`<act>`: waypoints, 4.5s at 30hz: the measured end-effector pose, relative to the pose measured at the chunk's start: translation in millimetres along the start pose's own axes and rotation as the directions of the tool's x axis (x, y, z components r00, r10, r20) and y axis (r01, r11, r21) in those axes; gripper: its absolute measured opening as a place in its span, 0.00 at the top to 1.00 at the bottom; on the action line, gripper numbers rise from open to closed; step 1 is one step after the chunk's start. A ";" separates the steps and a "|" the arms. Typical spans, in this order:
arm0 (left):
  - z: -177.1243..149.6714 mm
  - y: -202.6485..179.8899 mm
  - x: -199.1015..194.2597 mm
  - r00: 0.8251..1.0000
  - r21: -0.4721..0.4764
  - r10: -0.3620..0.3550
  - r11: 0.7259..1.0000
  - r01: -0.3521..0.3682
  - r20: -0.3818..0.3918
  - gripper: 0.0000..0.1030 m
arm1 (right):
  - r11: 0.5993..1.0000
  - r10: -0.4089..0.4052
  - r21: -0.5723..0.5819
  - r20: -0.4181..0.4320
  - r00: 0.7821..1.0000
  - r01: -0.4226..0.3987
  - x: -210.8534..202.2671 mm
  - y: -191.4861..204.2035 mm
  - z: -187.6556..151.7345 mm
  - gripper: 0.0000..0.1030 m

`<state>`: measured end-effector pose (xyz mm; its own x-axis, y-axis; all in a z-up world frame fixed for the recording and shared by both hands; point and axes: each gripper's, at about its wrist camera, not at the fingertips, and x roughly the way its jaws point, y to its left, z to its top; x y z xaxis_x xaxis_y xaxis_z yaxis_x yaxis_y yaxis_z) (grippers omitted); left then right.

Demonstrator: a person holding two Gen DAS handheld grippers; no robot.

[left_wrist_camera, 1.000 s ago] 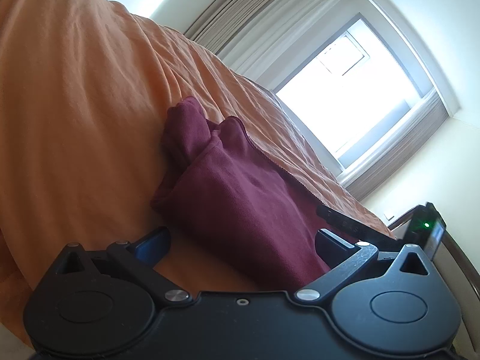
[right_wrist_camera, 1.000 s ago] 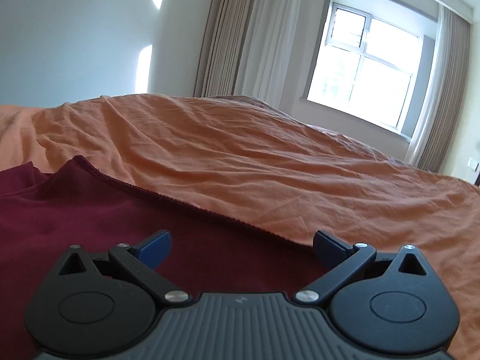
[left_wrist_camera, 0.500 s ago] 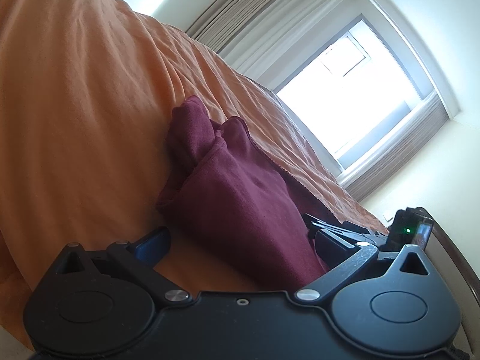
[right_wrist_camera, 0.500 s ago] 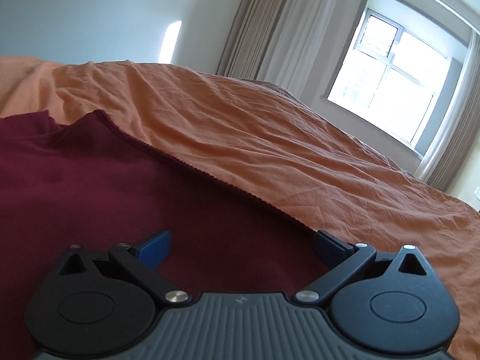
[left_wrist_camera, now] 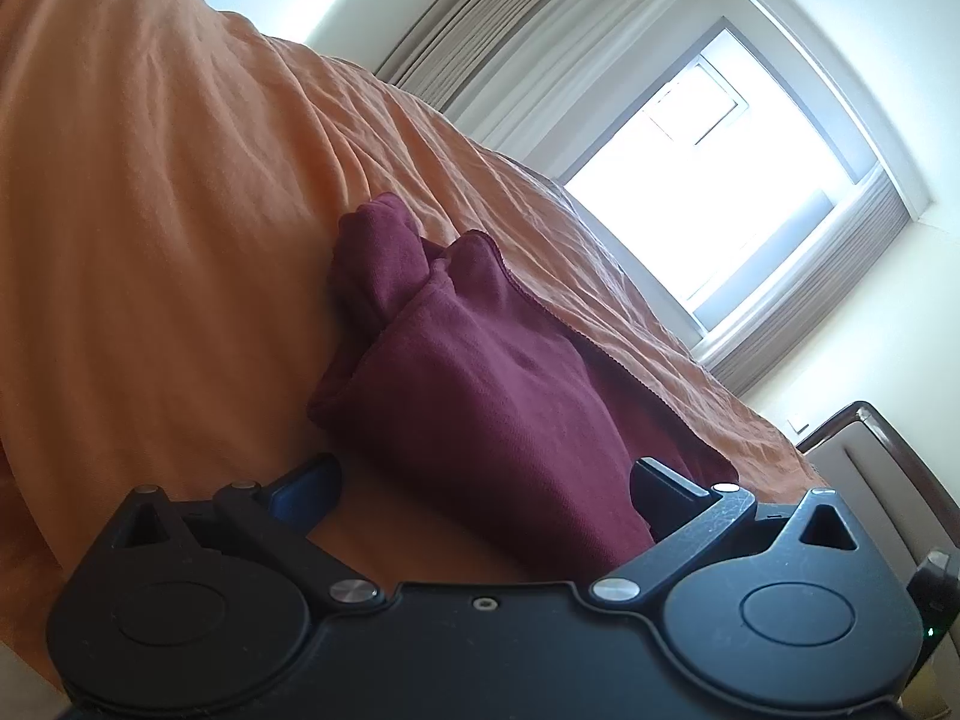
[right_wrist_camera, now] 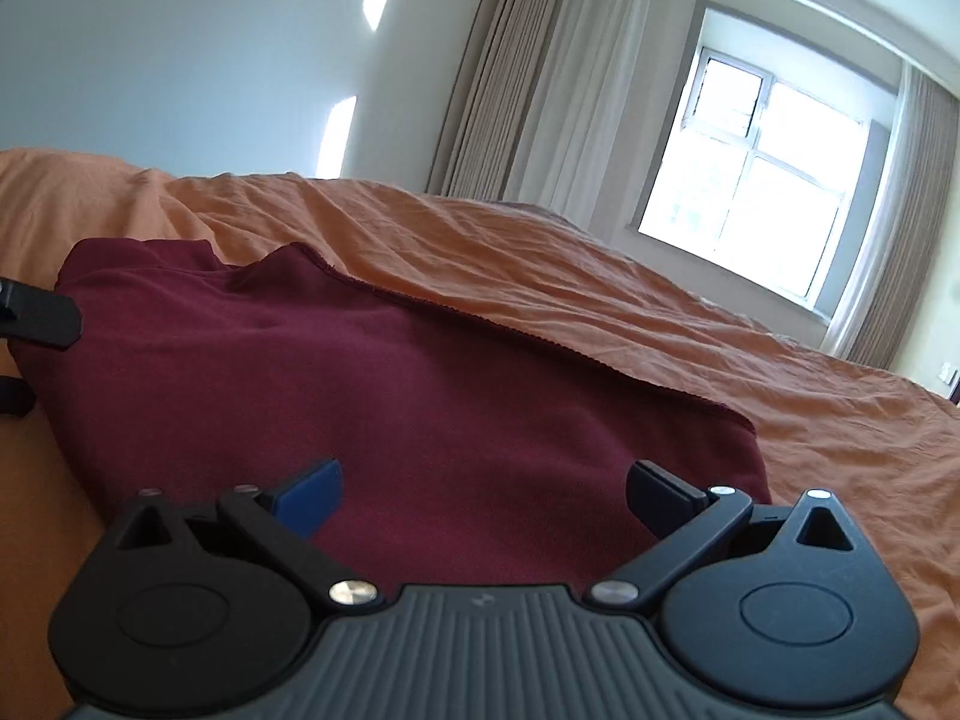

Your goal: Fold small clothes

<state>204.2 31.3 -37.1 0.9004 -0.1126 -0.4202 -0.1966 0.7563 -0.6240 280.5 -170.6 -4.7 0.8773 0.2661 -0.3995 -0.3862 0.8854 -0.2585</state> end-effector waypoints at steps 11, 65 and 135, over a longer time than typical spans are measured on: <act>-5.2 -11.5 4.5 0.999 0.028 0.053 0.998 -0.054 0.013 0.01 | 0.988 -0.127 -0.071 0.102 0.987 0.134 -15.2 29.2 -18.5 0.00; 18.7 -6.4 25.8 0.976 -0.120 0.164 0.982 -0.147 0.146 0.60 | 0.974 0.072 0.208 0.075 0.995 -0.086 2.7 -13.8 -43.6 0.00; -50.8 -183.1 50.8 0.975 0.463 -0.114 0.866 0.191 -0.190 0.01 | 0.921 -0.191 0.345 -0.005 0.982 0.181 -142.1 -84.7 -119.3 0.00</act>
<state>266.2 -145.6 22.3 0.8269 -0.3180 -0.4638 0.1813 0.9314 -0.3156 154.6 -328.9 -31.0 0.9336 0.0899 -0.3468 -0.0983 0.9951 -0.0066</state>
